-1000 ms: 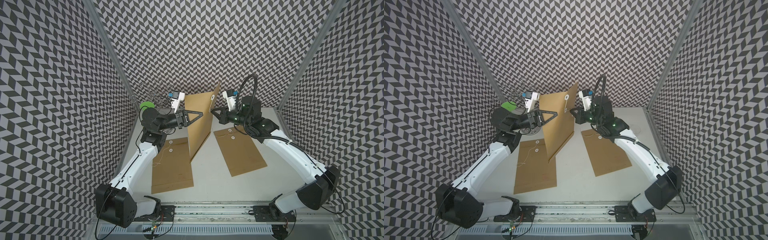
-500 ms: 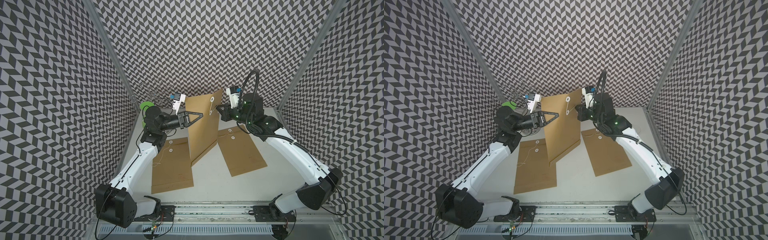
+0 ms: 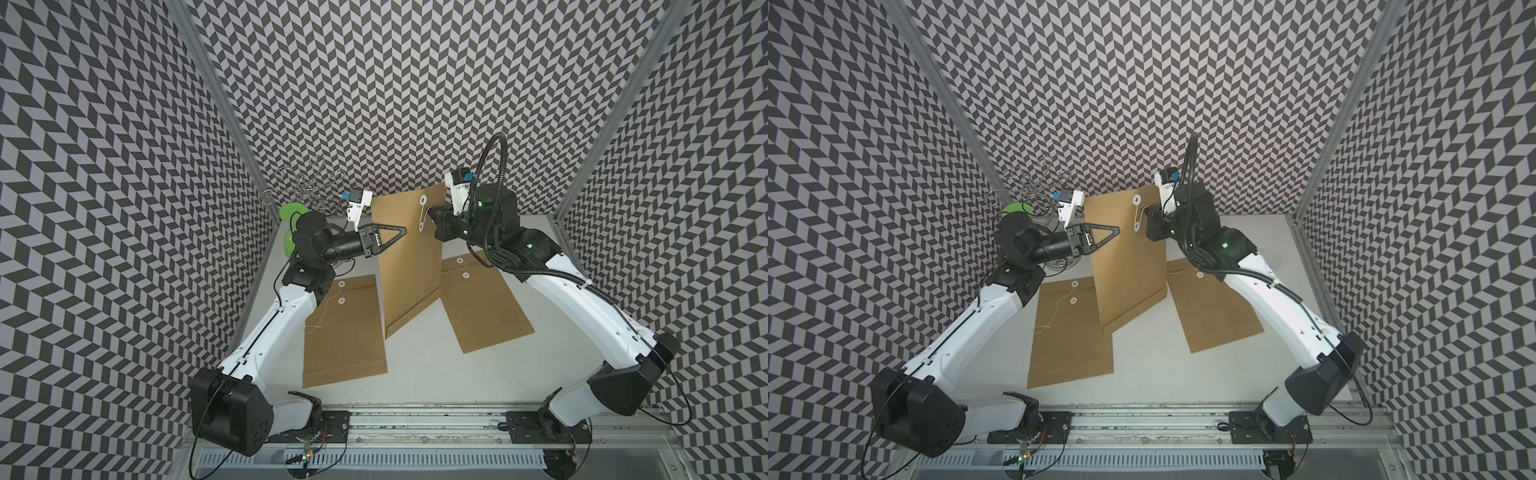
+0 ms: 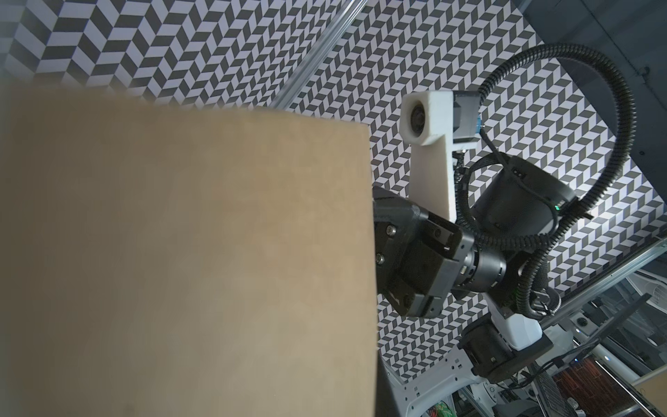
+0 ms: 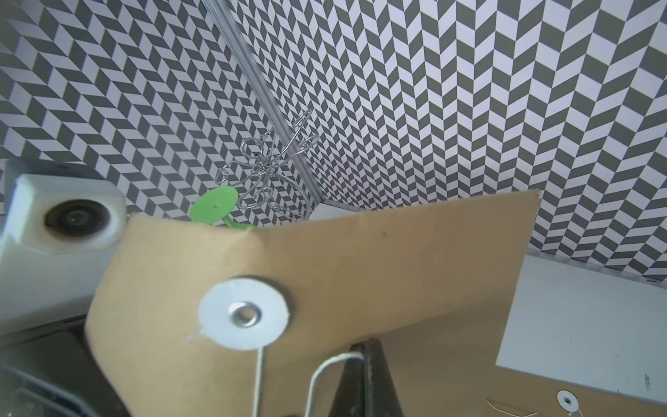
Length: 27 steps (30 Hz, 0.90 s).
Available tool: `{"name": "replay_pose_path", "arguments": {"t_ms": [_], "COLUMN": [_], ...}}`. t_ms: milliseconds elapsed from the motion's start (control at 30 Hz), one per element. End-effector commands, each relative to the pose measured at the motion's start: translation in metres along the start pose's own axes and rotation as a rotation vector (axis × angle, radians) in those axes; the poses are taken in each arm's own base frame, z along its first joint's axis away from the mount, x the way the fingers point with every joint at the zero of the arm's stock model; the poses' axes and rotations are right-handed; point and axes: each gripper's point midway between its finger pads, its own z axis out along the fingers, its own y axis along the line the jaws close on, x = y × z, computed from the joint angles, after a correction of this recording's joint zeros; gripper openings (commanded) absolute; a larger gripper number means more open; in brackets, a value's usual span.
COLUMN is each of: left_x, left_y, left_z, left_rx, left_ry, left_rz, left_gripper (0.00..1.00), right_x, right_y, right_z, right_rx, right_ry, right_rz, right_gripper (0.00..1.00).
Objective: Close the mouth of the file bag
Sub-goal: Close the file bag.
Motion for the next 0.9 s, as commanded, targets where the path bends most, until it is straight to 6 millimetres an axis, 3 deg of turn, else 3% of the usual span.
{"name": "replay_pose_path", "arguments": {"t_ms": [0, 400, 867], "left_x": [-0.005, -0.008, 0.0], "left_y": [-0.013, 0.018, 0.024], "left_z": [-0.002, -0.003, -0.001], "left_rx": [0.007, -0.124, -0.152], "left_ry": [-0.043, -0.105, -0.088], "left_rz": [0.009, -0.078, -0.081], "left_gripper": [0.0, 0.0, 0.0], "right_x": [-0.001, 0.014, 0.02], "right_y": [0.005, 0.008, 0.013], "right_z": [0.005, 0.013, 0.019], "right_rx": [0.021, 0.064, 0.105], "right_ry": [-0.009, 0.039, 0.072], "right_rz": [-0.03, -0.06, -0.119], "right_gripper": [0.0, 0.0, 0.0]}}
